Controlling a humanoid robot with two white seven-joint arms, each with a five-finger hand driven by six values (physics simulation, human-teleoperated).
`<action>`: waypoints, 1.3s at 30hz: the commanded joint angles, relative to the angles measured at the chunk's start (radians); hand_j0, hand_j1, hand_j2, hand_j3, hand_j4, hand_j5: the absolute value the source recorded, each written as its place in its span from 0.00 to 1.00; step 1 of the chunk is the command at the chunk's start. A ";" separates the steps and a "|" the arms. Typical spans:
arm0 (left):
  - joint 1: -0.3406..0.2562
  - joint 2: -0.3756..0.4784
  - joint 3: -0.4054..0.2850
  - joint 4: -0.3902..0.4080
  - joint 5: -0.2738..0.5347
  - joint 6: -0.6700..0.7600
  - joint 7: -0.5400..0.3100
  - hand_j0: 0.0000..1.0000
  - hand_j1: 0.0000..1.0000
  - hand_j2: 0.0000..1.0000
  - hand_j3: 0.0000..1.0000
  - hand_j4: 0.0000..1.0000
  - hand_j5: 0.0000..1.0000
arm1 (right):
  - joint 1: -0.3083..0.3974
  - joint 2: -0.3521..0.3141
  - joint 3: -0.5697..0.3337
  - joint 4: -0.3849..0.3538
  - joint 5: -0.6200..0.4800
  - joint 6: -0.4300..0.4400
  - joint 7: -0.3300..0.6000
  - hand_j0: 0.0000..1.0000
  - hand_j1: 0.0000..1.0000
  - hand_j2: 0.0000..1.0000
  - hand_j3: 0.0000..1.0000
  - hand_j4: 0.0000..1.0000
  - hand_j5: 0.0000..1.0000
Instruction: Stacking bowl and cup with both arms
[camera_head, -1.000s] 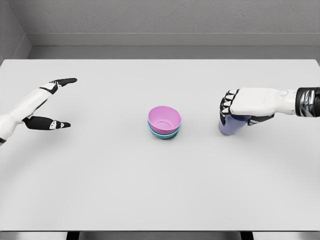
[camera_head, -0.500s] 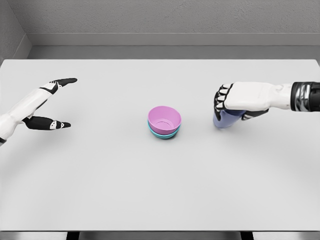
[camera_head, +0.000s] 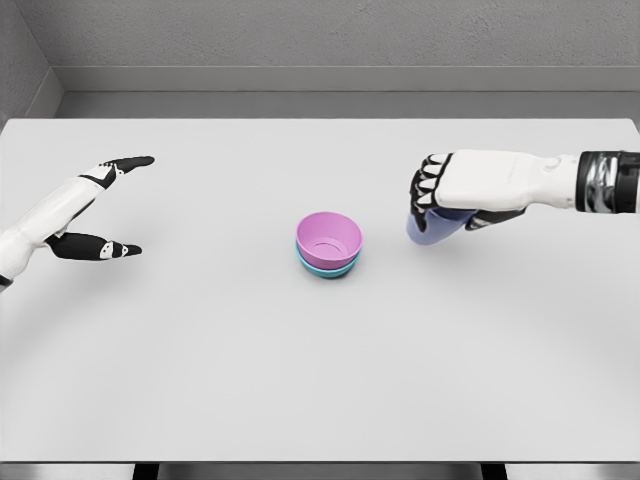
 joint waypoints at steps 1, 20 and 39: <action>0.000 0.001 0.000 0.000 0.008 0.002 0.000 1.00 1.00 1.00 1.00 1.00 1.00 | 0.000 0.000 -0.001 -0.021 -0.030 0.003 -0.001 0.48 0.48 0.48 0.48 0.48 0.48; -0.002 0.001 0.000 0.007 0.008 0.002 0.000 1.00 1.00 1.00 1.00 1.00 1.00 | -0.063 0.086 0.000 -0.041 -0.052 0.003 -0.001 0.48 0.48 0.48 0.48 0.48 0.48; -0.005 -0.004 0.000 0.007 0.008 0.002 0.000 1.00 1.00 1.00 1.00 1.00 1.00 | -0.084 0.160 0.042 -0.056 -0.053 0.003 -0.001 0.49 0.49 0.49 0.49 0.49 0.49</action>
